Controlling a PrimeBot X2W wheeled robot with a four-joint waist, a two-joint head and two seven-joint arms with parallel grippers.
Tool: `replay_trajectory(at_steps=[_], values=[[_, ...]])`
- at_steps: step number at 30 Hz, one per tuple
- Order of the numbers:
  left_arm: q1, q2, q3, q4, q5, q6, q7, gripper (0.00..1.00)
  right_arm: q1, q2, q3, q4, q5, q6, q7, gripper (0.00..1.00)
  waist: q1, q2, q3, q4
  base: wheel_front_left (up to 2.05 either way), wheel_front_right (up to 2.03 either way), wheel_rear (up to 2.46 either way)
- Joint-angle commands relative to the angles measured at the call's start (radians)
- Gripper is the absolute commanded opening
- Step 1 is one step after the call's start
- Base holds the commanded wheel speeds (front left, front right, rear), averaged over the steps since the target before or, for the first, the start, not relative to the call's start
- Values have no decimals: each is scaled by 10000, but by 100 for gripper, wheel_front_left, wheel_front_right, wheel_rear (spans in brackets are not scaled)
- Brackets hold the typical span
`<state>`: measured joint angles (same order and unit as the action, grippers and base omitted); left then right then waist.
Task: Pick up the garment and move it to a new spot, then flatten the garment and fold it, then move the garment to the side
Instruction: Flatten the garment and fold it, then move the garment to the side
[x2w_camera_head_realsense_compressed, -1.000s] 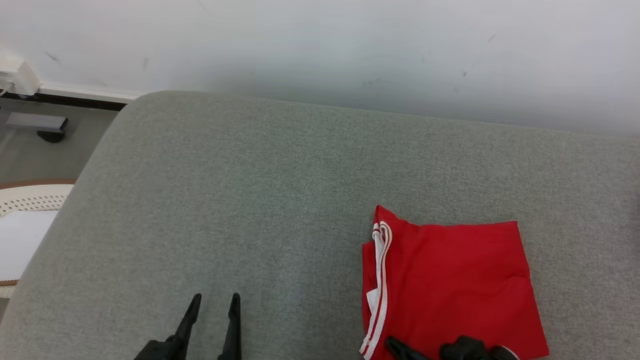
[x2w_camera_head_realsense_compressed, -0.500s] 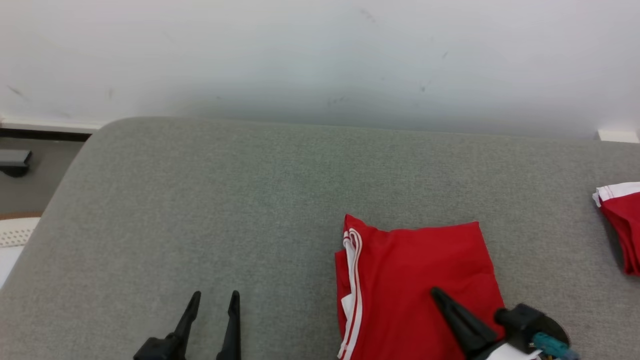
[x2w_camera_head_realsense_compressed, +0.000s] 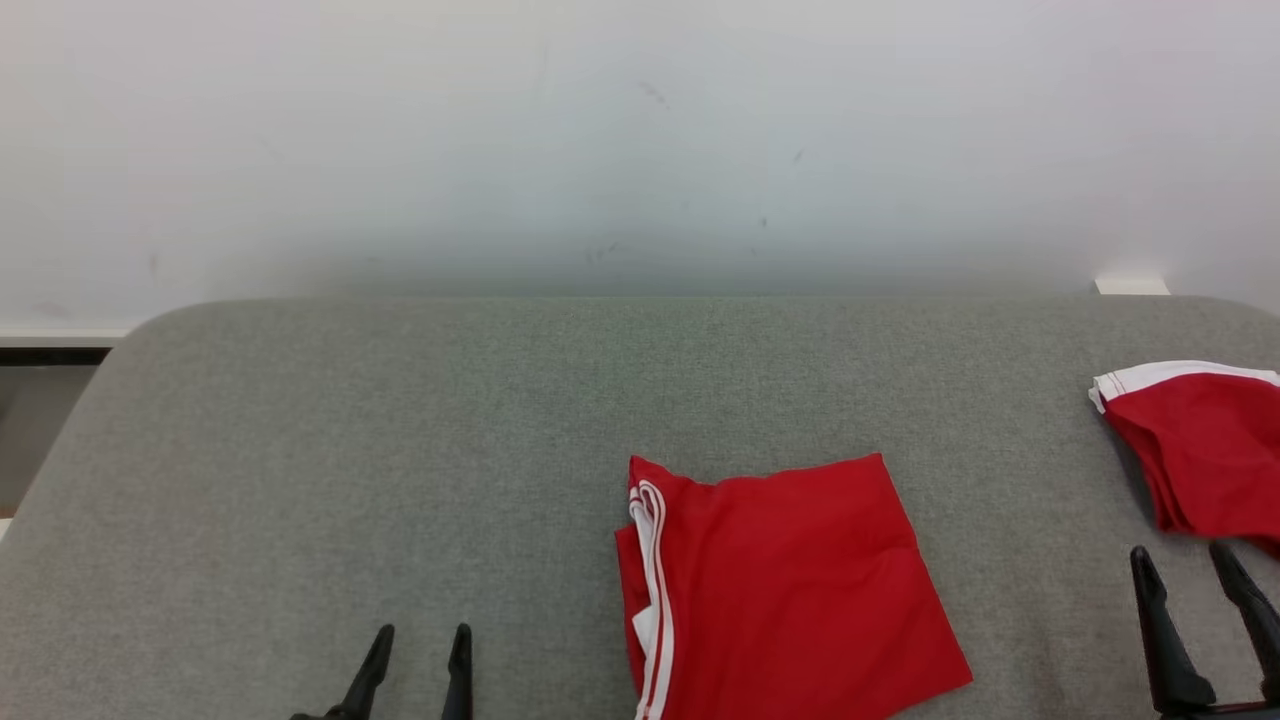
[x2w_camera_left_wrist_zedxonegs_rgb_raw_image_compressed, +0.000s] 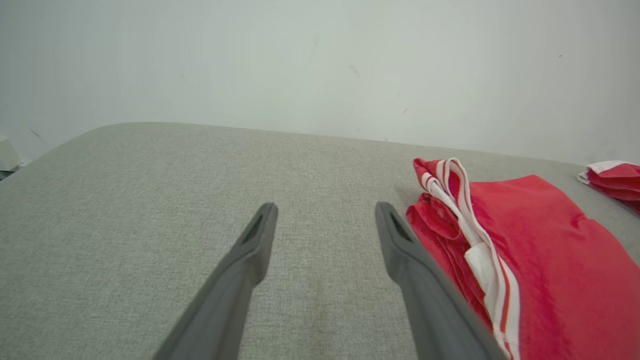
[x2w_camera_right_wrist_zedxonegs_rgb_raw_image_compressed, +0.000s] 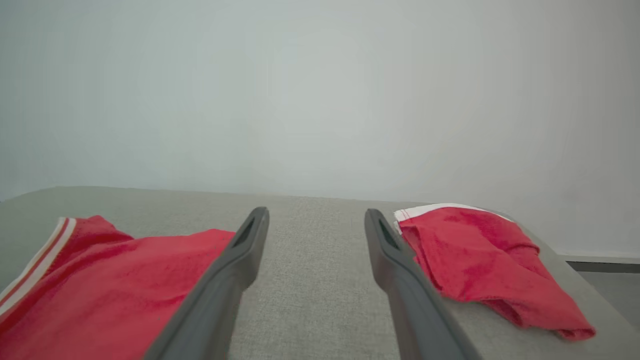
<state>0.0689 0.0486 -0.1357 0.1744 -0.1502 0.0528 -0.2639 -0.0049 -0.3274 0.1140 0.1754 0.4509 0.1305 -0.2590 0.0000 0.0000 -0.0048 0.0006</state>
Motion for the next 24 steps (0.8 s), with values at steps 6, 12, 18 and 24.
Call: replay_trajectory(at_steps=[6, 12, 18, 24], values=[[191, 41, 106, -13, 107, -210, -1, 100, 692, 645, -974, 117, -442, -4, -56, 100, 0, 0, 18, -15, 0, 0, 0], [150, 39, 207, -65, 96, -265, -1, 100, 939, 1288, -1207, 428, -525, -4, -57, 100, 0, 0, 51, -118, 0, 0, 0], [66, 39, 230, -47, 155, -330, -1, 100, 789, 1499, -1030, 669, -144, -2, -58, 100, 0, 0, 79, -101, 0, 0, 0], [-53, 39, 251, -61, 226, -403, -1, 100, -75, 1024, -148, 656, 3698, -2, 1842, 100, 0, 0, 427, 7, 0, 0, 0]])
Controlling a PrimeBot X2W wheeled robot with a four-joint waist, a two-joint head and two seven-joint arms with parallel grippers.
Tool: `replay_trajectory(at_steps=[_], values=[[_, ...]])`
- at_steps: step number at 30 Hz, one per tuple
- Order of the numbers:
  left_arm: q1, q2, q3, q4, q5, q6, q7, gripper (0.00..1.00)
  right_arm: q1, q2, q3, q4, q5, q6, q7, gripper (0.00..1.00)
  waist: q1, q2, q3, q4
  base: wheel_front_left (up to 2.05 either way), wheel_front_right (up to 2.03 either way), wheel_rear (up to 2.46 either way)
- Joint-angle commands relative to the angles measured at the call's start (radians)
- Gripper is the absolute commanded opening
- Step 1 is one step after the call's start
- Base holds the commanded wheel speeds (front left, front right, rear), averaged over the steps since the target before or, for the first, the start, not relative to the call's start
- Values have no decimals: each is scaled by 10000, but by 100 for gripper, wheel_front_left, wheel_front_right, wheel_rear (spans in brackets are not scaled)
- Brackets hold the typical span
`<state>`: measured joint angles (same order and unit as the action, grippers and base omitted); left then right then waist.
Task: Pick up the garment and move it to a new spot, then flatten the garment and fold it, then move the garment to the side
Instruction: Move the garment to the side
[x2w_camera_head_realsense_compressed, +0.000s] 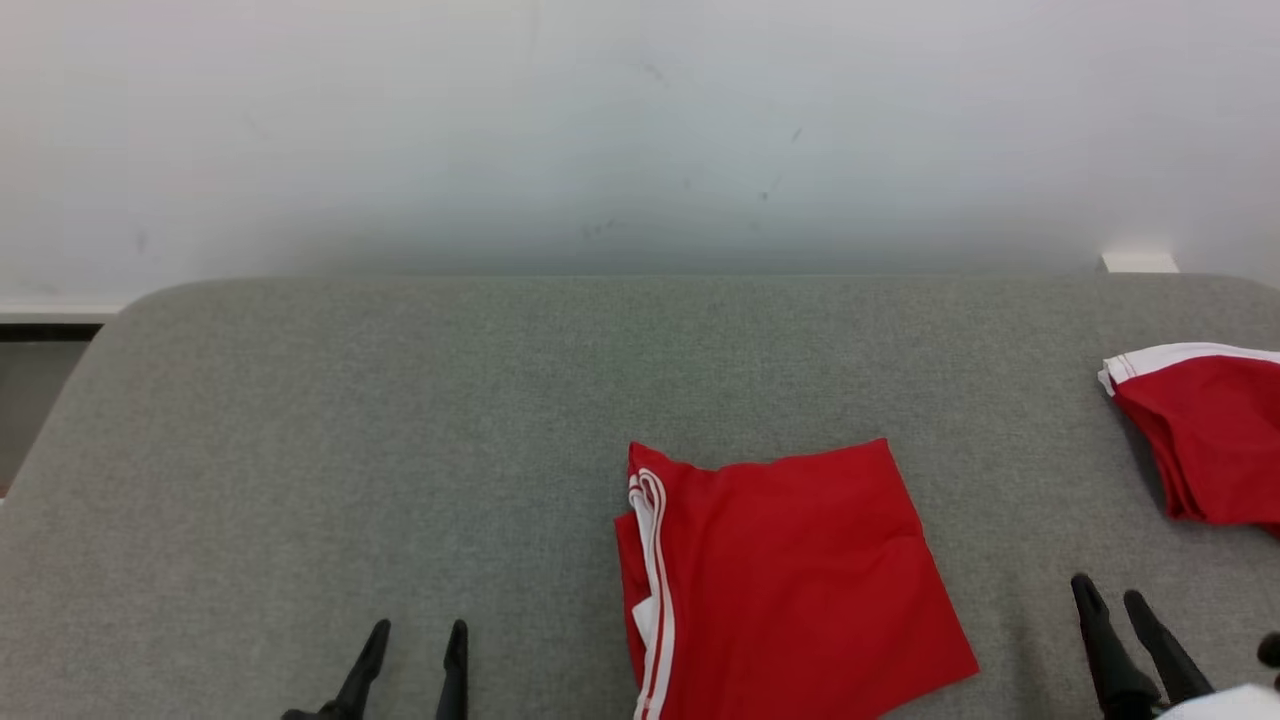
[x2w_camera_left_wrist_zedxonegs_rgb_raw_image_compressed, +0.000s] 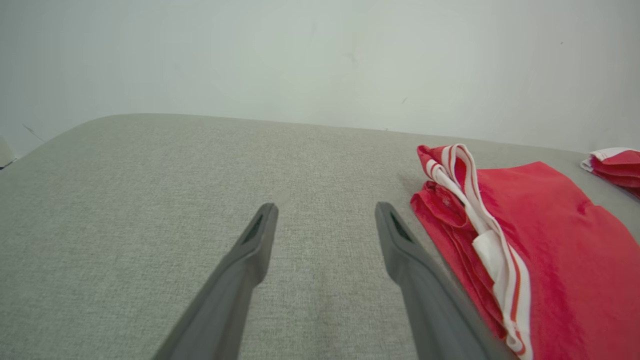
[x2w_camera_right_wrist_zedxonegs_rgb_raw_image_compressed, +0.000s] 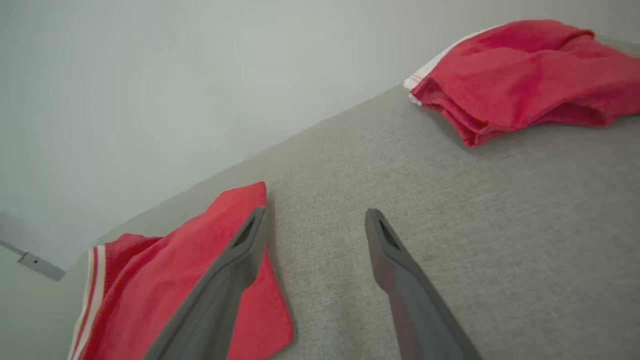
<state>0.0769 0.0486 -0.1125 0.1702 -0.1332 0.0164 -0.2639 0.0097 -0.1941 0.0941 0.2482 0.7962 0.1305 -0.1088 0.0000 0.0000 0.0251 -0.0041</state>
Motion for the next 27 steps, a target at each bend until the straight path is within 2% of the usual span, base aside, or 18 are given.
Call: replay_trajectory(at_steps=[1, 6, 10, 15, 24, 25, 26, 27], values=[[-192, 38, -1, -30, 85, -49, -1, 100, -405, -541, 253, -170, 775, -2, 1081, 100, 0, 0, 230, 107, 0, 0, 0], [-522, 39, -141, -8, 14, -78, -1, 100, -1427, -1786, 492, -139, 2877, -2, 4844, 100, 0, 0, 765, 567, 0, 0, 0], [-787, 41, -297, 95, -116, -49, -1, 100, -2085, -2107, 539, 246, 3748, -1, 6832, 100, 0, 0, 1145, 1066, 0, 0, 0], [-965, 41, -418, 156, -279, 57, -2, 100, -2749, -1935, 671, 536, 4118, -1, 7848, 100, 0, 0, 1480, 1580, 0, 0, 0], [-1158, 39, -508, 169, -405, 164, -1, 100, -3407, -1379, 1384, 1217, 3521, -4, 8189, 100, 0, 0, 1709, 1951, 0, 0, 0], [-1169, 39, -536, 160, -424, 173, -1, 100, -3519, -1272, 1484, 1211, 3488, -4, 8117, 49, 0, 0, 1725, 1946, 0, 0, 0], [-1183, 39, -563, 152, -436, 169, -1, 100, -3617, -1199, 1559, 1152, 3443, -4, 8000, 27, 0, 0, 1738, 1919, 0, 0, 0], [-1201, 41, -584, 139, -414, 186, -1, 100, -3698, -1180, 1631, 1098, 3431, -4, 7926, 0, 0, 0, 1745, 1861, 0, 0, 0]])
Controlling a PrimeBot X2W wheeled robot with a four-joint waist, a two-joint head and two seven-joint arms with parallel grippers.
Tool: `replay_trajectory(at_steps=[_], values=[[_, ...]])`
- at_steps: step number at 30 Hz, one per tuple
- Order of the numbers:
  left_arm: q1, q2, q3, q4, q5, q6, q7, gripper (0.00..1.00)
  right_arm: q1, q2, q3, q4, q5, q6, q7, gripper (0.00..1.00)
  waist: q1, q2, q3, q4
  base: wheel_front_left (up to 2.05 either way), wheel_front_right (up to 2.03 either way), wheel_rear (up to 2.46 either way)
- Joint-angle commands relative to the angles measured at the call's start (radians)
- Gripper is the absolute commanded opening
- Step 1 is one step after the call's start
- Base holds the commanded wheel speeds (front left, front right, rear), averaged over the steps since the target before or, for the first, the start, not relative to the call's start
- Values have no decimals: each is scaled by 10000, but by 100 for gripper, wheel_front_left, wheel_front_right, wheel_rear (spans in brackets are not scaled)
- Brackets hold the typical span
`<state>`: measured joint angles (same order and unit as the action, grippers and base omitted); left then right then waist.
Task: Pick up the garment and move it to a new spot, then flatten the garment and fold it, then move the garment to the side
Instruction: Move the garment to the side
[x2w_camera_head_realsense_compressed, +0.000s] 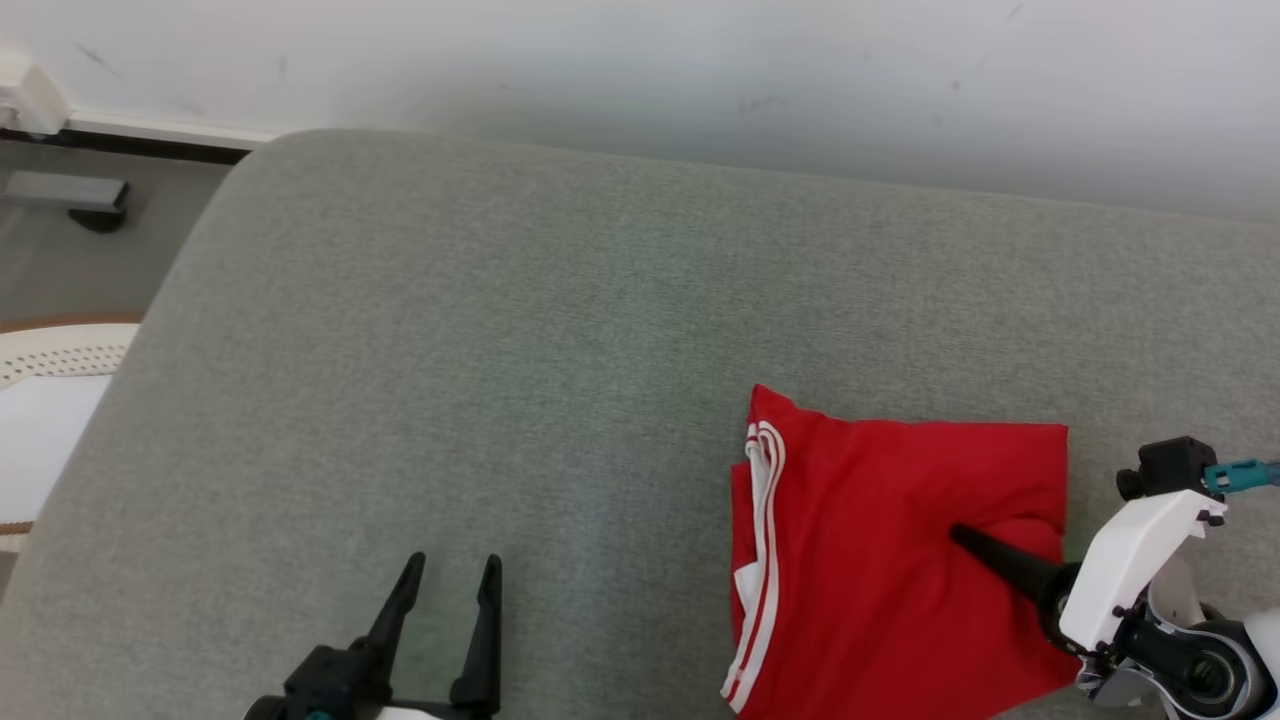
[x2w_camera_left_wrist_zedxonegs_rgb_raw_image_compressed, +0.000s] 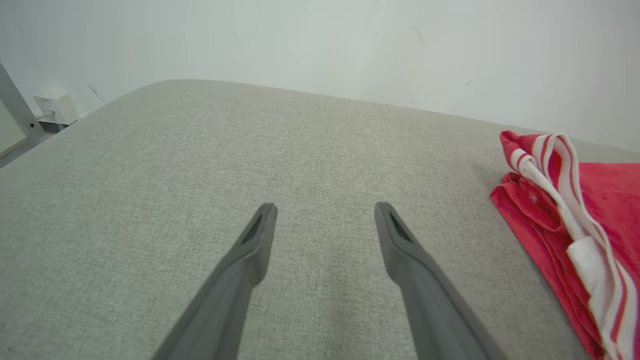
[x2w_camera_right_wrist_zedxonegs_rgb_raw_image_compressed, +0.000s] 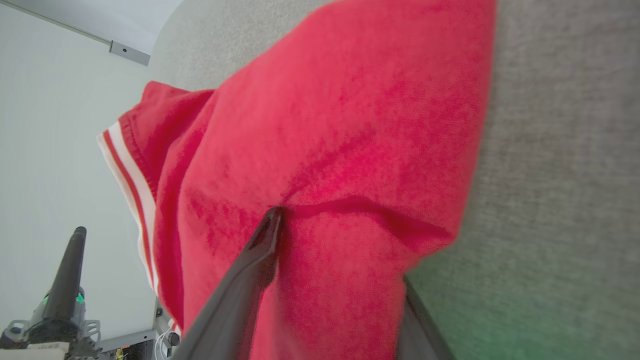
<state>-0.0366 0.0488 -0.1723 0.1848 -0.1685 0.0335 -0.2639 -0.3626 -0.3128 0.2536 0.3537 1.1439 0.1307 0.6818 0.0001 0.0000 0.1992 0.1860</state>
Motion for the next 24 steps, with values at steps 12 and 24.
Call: replay_trajectory(at_steps=[12, 24], values=[[-355, 42, 246, -100, 426, -273, -1, 100, -1864, -2159, 1396, -123, -3209, -6, -2526, 0, -1, 0, 373, -1862, 0, 0, 0], [-1152, 47, -4, 3, 720, -540, -1, 100, -4503, -3561, 1219, 1712, -4786, -6, -3514, 0, -1, 0, 1338, -2094, 0, 0, 0]])
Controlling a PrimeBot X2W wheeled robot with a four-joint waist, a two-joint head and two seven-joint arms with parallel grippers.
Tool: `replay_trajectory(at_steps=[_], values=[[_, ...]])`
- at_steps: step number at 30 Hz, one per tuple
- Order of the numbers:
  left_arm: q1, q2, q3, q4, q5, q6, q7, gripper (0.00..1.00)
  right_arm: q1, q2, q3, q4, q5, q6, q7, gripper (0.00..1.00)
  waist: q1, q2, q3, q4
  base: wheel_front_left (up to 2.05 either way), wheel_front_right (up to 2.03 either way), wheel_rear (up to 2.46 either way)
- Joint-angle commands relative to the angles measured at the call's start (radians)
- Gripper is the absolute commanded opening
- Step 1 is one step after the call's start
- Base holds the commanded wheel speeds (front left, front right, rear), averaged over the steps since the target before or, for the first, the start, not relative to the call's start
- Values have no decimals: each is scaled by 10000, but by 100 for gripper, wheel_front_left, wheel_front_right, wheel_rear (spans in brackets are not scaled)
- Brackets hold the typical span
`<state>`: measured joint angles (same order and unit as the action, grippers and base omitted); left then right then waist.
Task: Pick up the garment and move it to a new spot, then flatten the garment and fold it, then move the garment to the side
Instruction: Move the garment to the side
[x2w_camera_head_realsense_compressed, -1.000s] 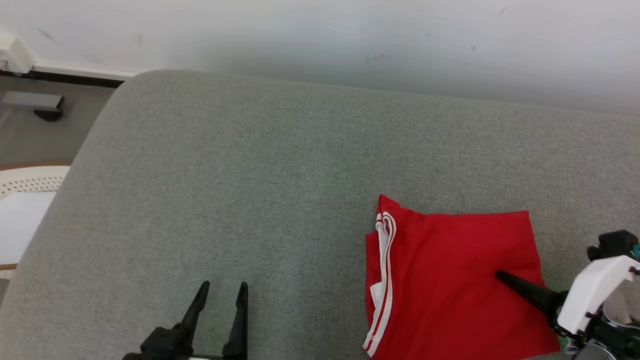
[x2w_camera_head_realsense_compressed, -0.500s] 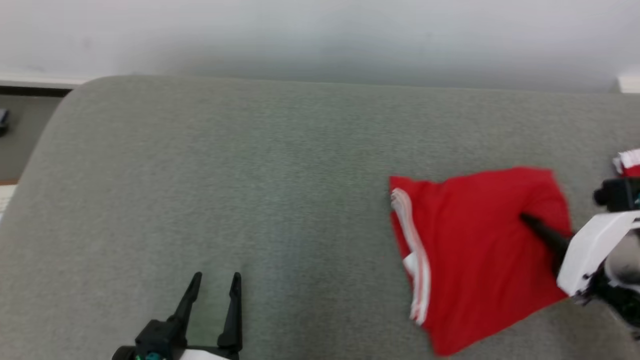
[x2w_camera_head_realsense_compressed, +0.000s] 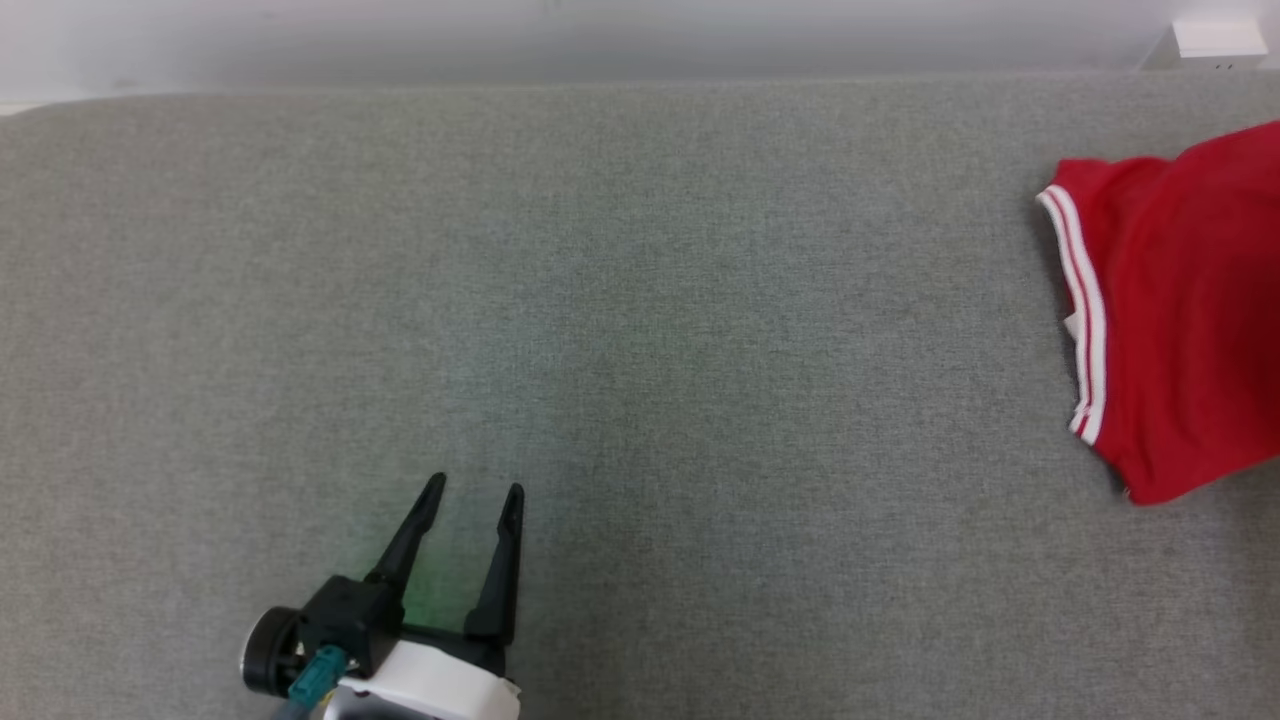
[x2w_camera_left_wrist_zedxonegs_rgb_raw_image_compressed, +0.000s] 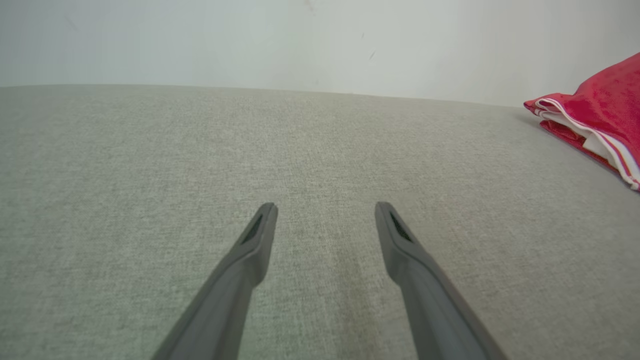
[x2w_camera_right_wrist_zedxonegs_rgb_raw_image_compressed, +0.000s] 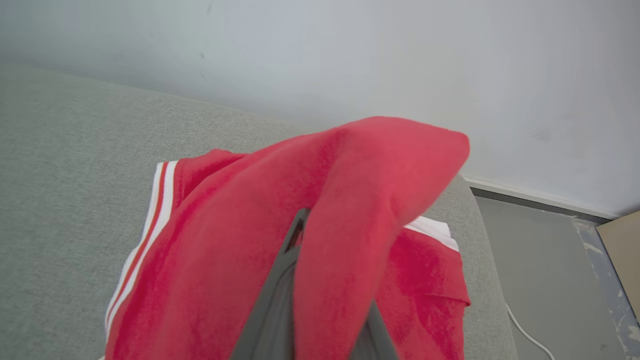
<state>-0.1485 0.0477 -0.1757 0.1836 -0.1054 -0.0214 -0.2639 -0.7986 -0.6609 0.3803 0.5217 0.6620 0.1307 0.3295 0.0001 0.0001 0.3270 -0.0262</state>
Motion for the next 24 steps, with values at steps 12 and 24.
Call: replay_trajectory(at_steps=[12, 24], values=[[103, 60, 392, 29, 203, -7, -1, 100, -214, -1008, -1223, 929, -851, -16, 351, 100, -1, -1, 4, -52, 0, 0, 0], [526, 56, 291, 263, -113, 217, -1, 100, 1410, 473, -3917, 2172, -3597, -17, -2685, 100, -1, -1, -784, 54, 0, 0, 0]])
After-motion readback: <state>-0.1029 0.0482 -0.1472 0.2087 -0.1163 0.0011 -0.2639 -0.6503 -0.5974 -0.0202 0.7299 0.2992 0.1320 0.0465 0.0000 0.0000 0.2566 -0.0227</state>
